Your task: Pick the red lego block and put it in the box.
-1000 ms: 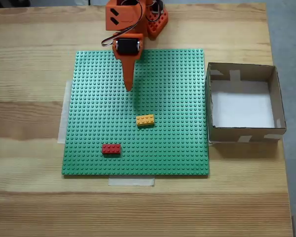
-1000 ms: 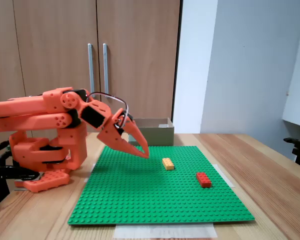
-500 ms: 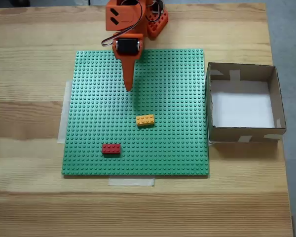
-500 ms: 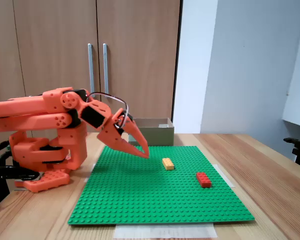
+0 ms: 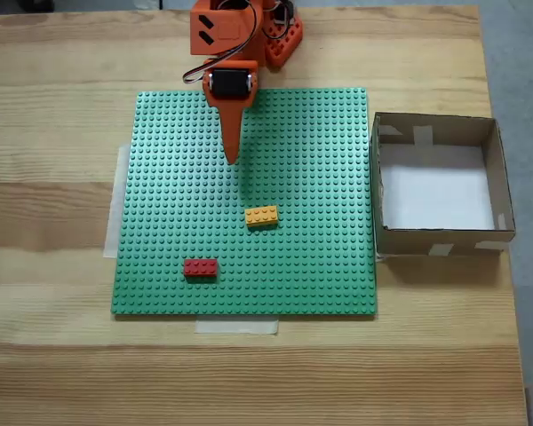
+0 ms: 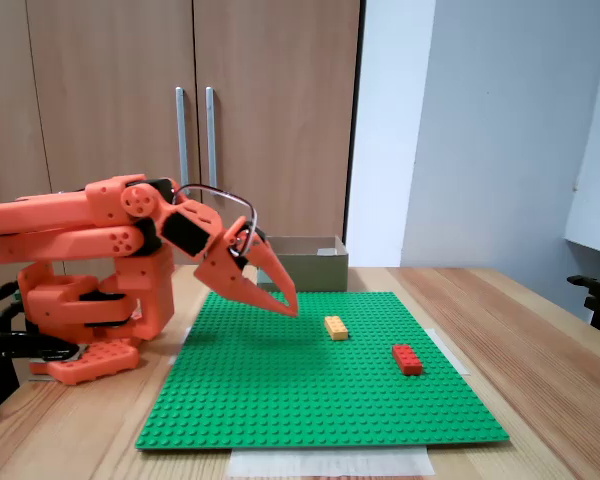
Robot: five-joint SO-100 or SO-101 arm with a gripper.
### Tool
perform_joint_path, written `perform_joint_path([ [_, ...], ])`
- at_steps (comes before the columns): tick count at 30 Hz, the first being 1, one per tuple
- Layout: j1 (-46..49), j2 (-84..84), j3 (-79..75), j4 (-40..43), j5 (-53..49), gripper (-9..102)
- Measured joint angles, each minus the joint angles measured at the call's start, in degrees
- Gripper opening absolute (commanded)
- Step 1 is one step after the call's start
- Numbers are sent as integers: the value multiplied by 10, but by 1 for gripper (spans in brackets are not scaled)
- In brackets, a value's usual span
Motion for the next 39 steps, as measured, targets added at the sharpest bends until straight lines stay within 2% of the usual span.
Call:
perform_joint_path([
  [19,0,-1,-8,0,10,-1],
  [25,0,-49,-45,6,28,-1],
  [39,0,-223,-252,72,58,-1],
])
